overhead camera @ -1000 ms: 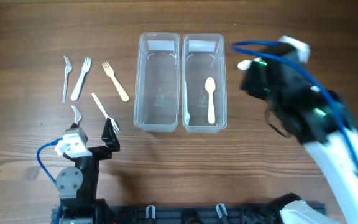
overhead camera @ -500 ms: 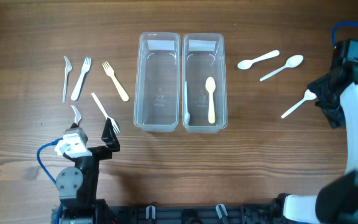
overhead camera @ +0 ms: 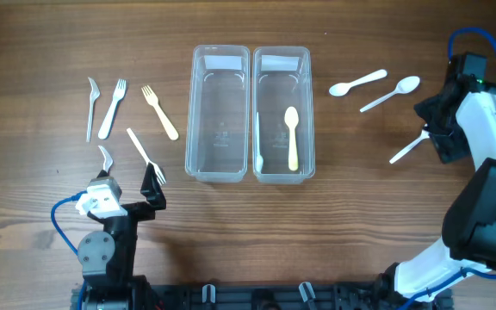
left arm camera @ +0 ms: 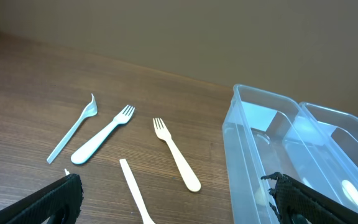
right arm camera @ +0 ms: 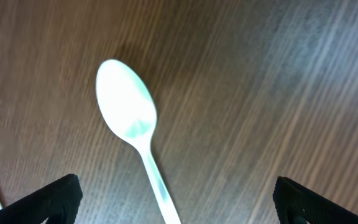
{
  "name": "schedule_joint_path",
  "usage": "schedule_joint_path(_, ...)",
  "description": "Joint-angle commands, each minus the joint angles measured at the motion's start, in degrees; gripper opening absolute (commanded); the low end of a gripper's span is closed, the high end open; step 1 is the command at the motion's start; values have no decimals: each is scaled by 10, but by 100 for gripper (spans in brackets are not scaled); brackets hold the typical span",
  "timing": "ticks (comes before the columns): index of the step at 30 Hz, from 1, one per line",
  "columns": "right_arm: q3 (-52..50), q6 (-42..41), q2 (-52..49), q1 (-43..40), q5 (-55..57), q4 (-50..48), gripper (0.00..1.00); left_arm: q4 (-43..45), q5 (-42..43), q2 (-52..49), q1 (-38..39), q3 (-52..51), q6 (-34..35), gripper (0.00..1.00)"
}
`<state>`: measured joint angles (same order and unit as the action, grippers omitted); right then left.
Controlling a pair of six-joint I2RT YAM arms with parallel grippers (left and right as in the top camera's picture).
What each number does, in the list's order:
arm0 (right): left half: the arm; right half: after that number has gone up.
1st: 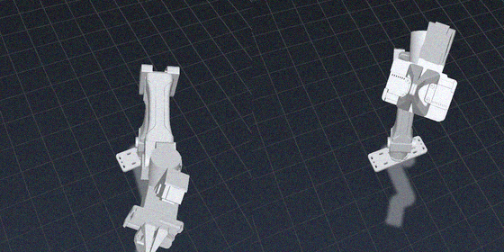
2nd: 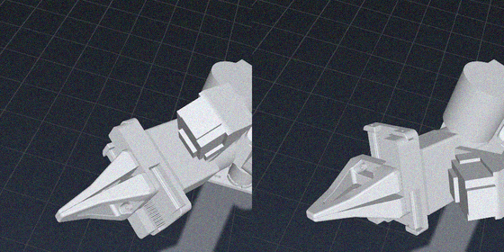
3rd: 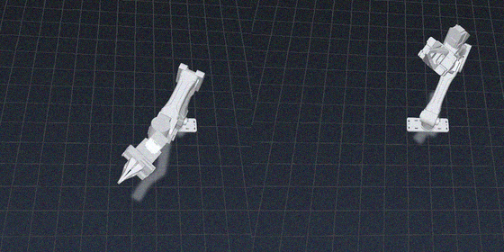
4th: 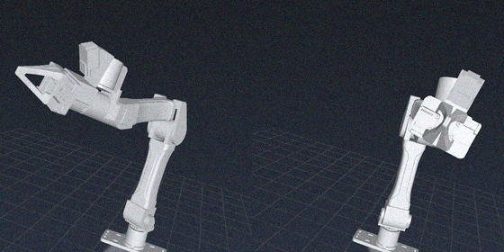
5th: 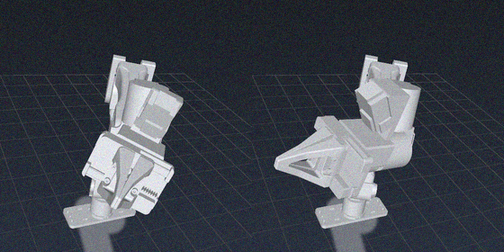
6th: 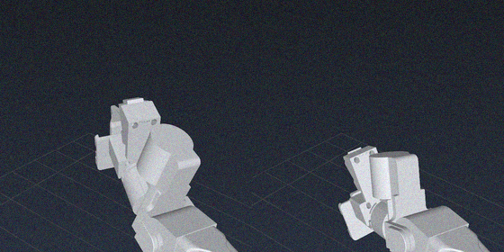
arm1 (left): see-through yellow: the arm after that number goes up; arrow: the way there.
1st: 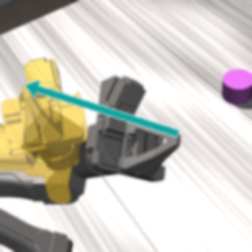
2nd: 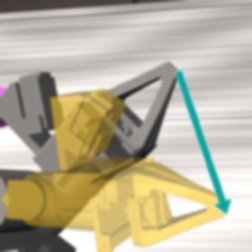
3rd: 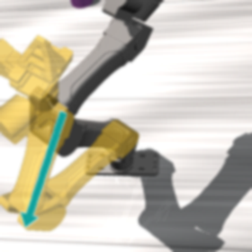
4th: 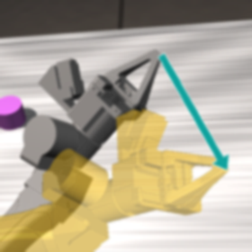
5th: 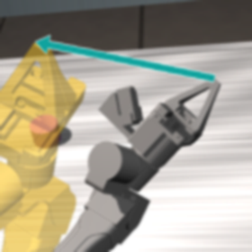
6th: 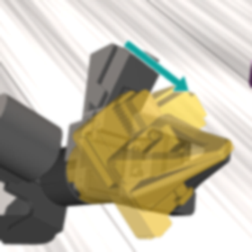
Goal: Pack container
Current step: 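Grasp a white spoon on the right with the right gripper, then place the white spoon into the right container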
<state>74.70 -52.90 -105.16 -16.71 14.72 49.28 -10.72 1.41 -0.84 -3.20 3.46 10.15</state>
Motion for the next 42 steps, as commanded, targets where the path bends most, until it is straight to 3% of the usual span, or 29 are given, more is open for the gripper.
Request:
schedule_joint_path(1, -2, -7, -39, 0, -13, -19, 96, 0, 5, 3, -5, -3, -9, 100)
schedule_joint_path(5, -2, 19, -92, 0, -32, -43, 94, 0, 5, 3, -5, -3, -9, 100)
schedule_joint_path(6, -2, 19, -107, 0, -33, -45, 89, 0, 5, 3, -5, -3, -9, 100)
schedule_joint_path(10, -2, 19, -137, 0, -41, -47, 56, 0, 5, 3, -5, -3, -9, 100)
schedule_joint_path(14, -2, 37, -137, 0, -60, -43, 5, 0, 5, 3, -5, -3, -9, 100)
schedule_joint_path(20, -1, 80, -119, 0, -62, -3, 4, 0, 5, 3, -5, -3, -9, 100)
schedule_joint_path(23, 1, 92, -47, 0, -64, 9, 4, 0, 5, 3, -5, -3, -9, 100)
schedule_joint_path(25, 2, 152, 43, 12, -82, 4, 4, 0, 5, 3, -5, -3, -9, 100)
schedule_joint_path(28, 2, 242, 180, 73, -86, -23, 4, 0, 5, 3, -5, -3, -9, 100)
schedule_joint_path(31, 2, 340, 288, 207, -150, -85, 4, 0, 5, 3, -5, -3, -9, 100)
schedule_joint_path(36, 2, 334, 260, 350, -167, -113, 4, 0, 5, 3, -5, -3, -9, 100)
schedule_joint_path(42, 2, 379, 130, 404, -193, -126, 5, 0, 5, 3, -5, -3, -9, 100)
